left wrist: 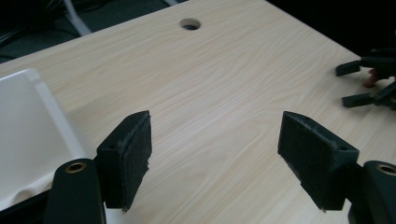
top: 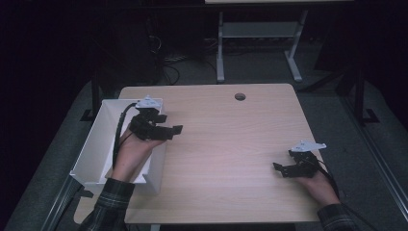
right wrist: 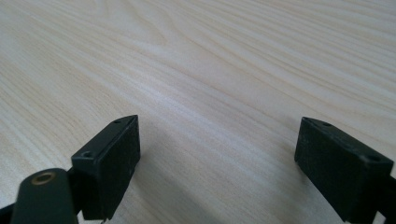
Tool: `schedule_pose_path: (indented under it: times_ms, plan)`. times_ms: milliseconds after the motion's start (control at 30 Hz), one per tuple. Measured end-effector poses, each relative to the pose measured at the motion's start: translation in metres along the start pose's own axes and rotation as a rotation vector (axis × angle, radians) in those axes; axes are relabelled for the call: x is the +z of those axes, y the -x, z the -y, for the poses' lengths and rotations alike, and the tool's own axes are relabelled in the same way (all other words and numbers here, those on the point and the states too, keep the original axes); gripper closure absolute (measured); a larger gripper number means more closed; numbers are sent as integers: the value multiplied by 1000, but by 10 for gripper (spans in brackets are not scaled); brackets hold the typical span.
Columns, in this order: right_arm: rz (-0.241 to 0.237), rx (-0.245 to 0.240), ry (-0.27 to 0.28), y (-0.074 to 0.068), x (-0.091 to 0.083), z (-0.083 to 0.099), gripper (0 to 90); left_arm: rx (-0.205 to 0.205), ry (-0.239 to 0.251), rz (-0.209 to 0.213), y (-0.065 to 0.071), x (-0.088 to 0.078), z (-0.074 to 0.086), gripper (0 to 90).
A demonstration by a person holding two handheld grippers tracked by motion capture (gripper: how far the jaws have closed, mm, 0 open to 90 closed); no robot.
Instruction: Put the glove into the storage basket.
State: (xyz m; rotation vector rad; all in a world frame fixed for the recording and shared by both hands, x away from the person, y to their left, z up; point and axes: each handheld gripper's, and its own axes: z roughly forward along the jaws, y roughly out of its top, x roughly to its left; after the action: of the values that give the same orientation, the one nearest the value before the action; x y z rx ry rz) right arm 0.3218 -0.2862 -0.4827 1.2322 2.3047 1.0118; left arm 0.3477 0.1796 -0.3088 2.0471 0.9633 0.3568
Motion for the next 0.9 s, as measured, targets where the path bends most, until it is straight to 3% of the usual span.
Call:
schedule_pose_path:
  times_ms: [100, 233, 467, 667, 900]
  plan:
    - [-1, 0, 0, 0, 0, 0, 138, 19, -1, 26, 22, 17, -4, 258]
    - [-1, 3, -2, 0, 0, 0, 138, 37, -14, 39, 36, 31, -3, 258]
    - [-2, 3, -1, 0, 0, 0, 138, 100, -72, 73, 67, 72, 14, 258]
    - [-2, 3, -1, 0, 0, 0, 138, 122, -117, 102, 79, 98, 33, 258]
    - [-2, 2, -1, 0, 0, 0, 138, 131, -162, 118, 83, 122, 57, 257]
